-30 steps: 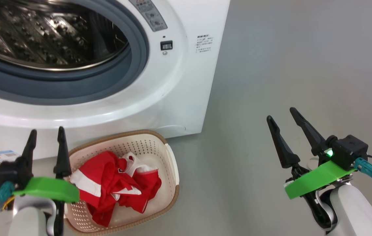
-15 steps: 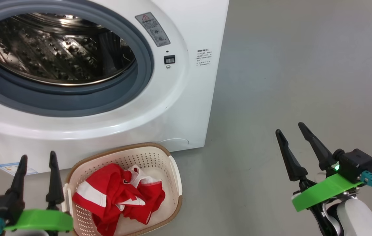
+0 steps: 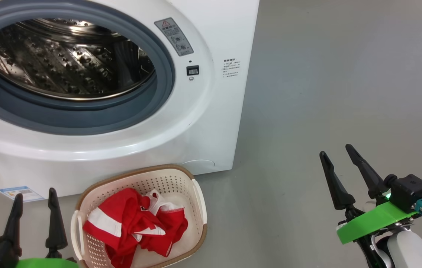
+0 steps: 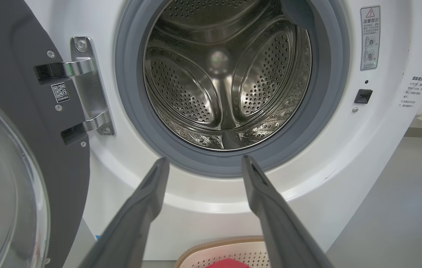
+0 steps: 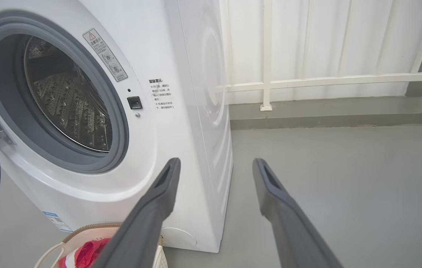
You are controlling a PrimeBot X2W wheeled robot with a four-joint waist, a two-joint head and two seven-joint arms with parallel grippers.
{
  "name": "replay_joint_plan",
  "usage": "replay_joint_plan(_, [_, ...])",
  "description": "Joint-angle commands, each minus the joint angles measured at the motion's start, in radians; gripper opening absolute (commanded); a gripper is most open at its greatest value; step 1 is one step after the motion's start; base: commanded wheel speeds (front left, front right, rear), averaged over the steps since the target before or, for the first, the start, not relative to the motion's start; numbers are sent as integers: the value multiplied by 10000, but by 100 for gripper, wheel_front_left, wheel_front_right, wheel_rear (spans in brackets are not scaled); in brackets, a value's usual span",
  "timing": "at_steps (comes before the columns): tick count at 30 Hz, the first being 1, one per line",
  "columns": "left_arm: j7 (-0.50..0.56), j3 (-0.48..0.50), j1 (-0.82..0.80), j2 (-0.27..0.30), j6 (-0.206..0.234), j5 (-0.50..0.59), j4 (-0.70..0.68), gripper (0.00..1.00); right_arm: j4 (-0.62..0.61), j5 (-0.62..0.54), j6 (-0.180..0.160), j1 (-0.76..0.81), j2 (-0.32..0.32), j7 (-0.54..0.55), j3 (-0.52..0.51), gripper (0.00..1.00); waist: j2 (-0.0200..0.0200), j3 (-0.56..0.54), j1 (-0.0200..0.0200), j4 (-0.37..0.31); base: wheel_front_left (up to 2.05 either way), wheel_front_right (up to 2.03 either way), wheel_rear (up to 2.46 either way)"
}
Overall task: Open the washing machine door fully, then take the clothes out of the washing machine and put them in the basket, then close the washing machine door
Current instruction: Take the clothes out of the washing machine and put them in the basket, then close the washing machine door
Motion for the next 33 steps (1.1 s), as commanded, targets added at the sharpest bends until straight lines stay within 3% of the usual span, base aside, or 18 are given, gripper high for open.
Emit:
replay_joint_plan(1, [-53, 282, 43, 167, 109, -69, -316, 100, -268, 51, 16, 68, -137, -120, 103, 100, 0, 14, 0, -3, 0, 0, 0])
replay_joint_plan(33, [-53, 157, 9, 164, 297, -101, -313, 100, -308, 2, 16, 25, -57, -120, -12, 100, 0, 128, 0, -17, -14, 14, 0])
